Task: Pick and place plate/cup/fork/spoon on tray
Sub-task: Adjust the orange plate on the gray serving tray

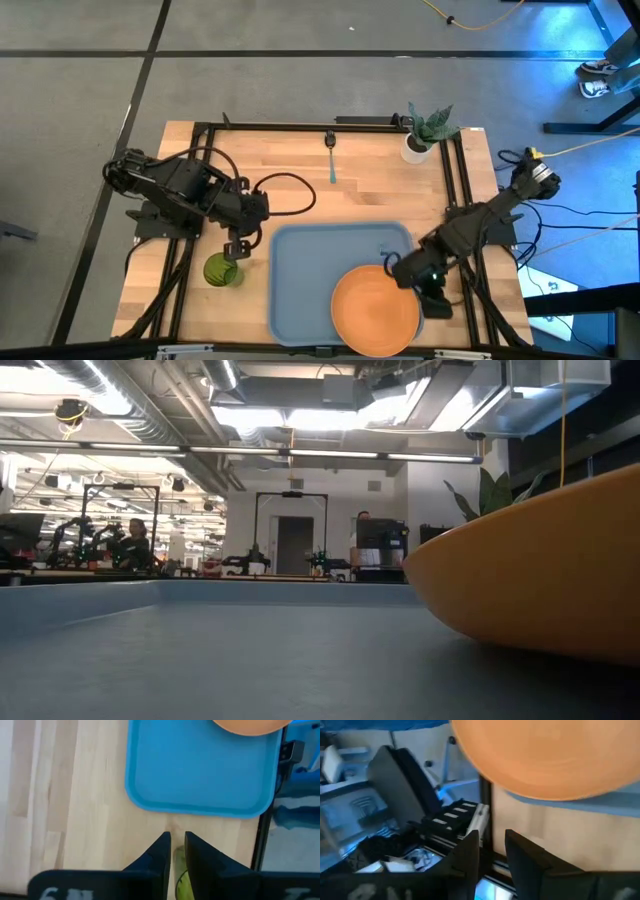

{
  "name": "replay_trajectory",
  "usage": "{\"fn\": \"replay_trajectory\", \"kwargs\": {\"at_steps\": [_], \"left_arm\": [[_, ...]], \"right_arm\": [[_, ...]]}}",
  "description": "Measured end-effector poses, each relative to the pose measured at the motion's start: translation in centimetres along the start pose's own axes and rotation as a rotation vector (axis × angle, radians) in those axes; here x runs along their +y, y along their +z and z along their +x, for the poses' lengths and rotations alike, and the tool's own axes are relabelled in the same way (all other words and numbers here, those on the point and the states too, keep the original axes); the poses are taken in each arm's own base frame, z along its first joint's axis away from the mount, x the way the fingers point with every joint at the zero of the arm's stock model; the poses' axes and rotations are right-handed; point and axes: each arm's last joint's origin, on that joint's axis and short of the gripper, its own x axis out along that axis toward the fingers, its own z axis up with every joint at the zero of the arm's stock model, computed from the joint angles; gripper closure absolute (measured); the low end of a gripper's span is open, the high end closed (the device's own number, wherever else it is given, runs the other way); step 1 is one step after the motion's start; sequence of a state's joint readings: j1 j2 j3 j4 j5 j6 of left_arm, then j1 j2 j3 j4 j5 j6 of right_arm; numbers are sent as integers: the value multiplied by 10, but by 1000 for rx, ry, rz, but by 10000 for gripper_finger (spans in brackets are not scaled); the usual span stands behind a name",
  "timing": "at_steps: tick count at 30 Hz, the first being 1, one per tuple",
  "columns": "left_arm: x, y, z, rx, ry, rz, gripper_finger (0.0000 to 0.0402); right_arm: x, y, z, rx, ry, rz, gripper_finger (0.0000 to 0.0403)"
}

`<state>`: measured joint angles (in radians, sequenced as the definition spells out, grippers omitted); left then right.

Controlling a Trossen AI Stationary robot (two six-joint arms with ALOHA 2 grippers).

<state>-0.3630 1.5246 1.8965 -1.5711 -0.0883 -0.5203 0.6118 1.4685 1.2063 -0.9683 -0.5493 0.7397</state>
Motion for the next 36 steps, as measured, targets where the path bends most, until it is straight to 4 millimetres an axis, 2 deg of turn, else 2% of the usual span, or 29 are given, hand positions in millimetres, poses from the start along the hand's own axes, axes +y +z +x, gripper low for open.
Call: {"fn": "replay_trajectory", "kwargs": {"at_steps": [8, 14, 20, 31, 36], "left_arm": [[0, 0, 0, -2, 4, 33, 353], [0, 0, 0, -2, 4, 33, 353], [0, 0, 0, -2, 4, 33, 353], [0, 0, 0, -2, 4, 33, 353], [0, 0, 0, -2, 4, 33, 353]], "right_arm": [[-9, -4, 51, -20, 147, 179, 303], [-16, -15, 74, 11, 163, 325, 303], [-23, -19, 86, 12, 191, 426, 303], [-38, -23, 96, -14, 161, 478, 303], [-39, -15, 103, -27, 179, 471, 303]]}}
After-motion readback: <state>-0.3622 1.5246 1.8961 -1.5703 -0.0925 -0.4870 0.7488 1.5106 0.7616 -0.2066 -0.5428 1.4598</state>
